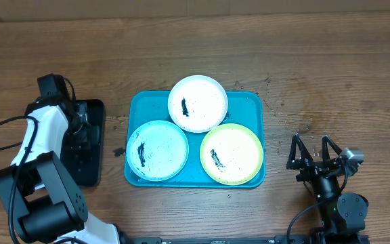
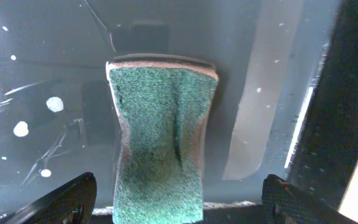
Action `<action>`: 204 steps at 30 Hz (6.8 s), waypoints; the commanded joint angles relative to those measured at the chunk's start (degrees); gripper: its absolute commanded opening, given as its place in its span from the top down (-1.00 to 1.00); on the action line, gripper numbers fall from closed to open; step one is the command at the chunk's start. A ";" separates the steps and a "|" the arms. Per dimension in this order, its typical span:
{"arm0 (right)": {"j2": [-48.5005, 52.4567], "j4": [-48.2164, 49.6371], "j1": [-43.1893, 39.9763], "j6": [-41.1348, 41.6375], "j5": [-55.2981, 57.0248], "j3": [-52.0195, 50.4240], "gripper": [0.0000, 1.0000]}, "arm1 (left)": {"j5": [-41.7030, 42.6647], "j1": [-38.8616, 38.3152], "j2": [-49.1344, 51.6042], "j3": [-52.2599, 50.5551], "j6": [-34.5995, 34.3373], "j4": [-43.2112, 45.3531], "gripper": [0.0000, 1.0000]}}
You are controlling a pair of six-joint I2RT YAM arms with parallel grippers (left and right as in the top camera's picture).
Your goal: Clean dirty plates on tray and stack at the side
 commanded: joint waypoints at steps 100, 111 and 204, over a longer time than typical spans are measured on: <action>-0.46 0.17 0.33 -0.37 0.55 -0.59 -1.00 | 10.12 2.49 8.68 0.96 3.98 -5.99 -0.13; -0.46 0.17 0.33 -0.37 0.55 -0.59 -1.00 | 5.60 2.51 8.68 0.96 4.00 -6.23 0.92; -0.46 0.17 0.33 -0.37 0.55 -0.59 -1.00 | 56.08 25.16 1.62 7.39 26.58 -16.52 0.92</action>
